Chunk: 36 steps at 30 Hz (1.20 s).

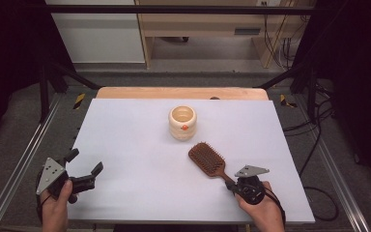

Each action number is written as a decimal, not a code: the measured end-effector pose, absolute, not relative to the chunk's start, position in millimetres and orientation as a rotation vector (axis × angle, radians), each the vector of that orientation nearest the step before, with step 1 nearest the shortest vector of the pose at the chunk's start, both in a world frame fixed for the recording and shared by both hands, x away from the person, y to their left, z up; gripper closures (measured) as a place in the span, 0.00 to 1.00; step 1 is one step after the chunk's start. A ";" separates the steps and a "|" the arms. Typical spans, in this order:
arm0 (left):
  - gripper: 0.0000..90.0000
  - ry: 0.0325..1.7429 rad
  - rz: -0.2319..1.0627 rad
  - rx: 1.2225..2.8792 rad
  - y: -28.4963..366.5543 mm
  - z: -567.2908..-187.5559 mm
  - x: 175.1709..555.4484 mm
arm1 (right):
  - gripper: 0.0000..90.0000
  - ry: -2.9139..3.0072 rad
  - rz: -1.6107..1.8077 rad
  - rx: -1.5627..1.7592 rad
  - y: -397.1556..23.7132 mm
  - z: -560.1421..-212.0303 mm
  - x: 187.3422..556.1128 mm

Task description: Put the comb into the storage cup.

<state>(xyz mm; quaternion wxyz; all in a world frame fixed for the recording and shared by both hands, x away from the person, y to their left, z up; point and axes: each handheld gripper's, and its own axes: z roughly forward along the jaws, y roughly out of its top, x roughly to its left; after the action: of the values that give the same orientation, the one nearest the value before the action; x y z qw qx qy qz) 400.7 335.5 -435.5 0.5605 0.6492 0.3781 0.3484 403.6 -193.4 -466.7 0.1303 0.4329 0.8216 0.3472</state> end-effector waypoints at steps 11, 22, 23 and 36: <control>0.02 0.890 0.820 1.531 335.4 -435.6 401.0 | 1.00 2.385 0.992 1.254 -195.5 -467.4 405.0; 0.02 0.888 0.821 1.534 335.2 -435.4 400.9 | 1.00 2.379 0.984 1.258 -198.6 -467.5 406.0; 0.02 0.888 0.821 1.534 335.3 -435.5 400.9 | 1.00 2.378 0.983 1.260 -199.5 -467.8 406.3; 0.02 0.889 0.823 1.540 334.3 -436.0 400.9 | 1.00 2.365 1.043 1.235 -198.9 -460.4 402.5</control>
<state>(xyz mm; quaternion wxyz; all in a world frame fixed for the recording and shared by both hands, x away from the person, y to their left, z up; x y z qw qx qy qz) 400.9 334.3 -436.0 0.5571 0.6526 0.3769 0.3489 402.5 -198.9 -460.4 0.1379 0.4269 0.8178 0.3606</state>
